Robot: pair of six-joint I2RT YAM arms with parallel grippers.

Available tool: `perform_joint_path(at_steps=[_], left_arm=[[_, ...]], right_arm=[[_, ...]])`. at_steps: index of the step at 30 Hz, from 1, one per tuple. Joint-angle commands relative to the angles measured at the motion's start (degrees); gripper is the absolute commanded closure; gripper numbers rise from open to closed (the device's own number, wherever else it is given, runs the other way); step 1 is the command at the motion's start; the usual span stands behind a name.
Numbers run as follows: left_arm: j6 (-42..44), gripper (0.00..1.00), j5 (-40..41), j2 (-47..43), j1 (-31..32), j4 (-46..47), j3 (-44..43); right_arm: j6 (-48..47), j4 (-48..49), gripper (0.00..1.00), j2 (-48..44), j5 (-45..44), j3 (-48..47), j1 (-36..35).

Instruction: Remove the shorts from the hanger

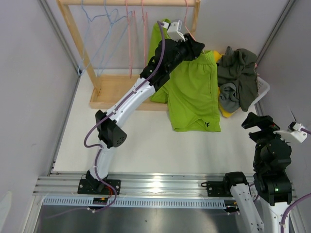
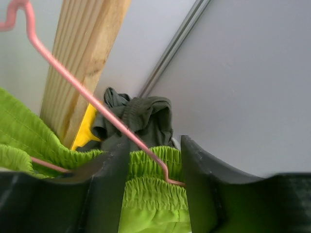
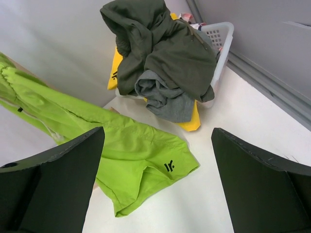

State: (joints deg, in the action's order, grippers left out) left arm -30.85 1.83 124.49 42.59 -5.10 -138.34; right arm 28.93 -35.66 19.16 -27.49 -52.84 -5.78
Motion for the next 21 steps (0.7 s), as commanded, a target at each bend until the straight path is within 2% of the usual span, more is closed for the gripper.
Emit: perform_joint_path(at_steps=[1,2,5,13,16,21], left_arm=[[-0.79,0.69,0.46,1.28,0.3,1.85,-1.49],[-0.79,0.74,0.29,1.37,0.3,1.85,-1.49],[-0.96,0.76,0.02,1.37,0.3,1.59,-1.49],[-1.14,1.0,-0.59,0.06,0.3,0.71,-0.7],[-1.23,1.0,-1.03,-1.35,0.3,-1.3,-0.52],[0.61,1.0,-0.95,-6.44,0.3,-10.08,2.54]], right_arm=[[0.43,0.5,0.01,-0.61,1.29,-1.13,-0.2],[0.51,0.42,0.01,-0.7,1.21,-1.13,-0.2],[0.6,0.15,0.01,-1.23,1.29,-0.78,-0.2],[1.39,-0.37,0.01,-2.28,2.35,0.46,-0.11],[1.39,-0.38,0.01,-2.72,2.7,0.37,-0.11],[1.22,0.5,0.01,-2.99,5.06,0.02,0.24]])
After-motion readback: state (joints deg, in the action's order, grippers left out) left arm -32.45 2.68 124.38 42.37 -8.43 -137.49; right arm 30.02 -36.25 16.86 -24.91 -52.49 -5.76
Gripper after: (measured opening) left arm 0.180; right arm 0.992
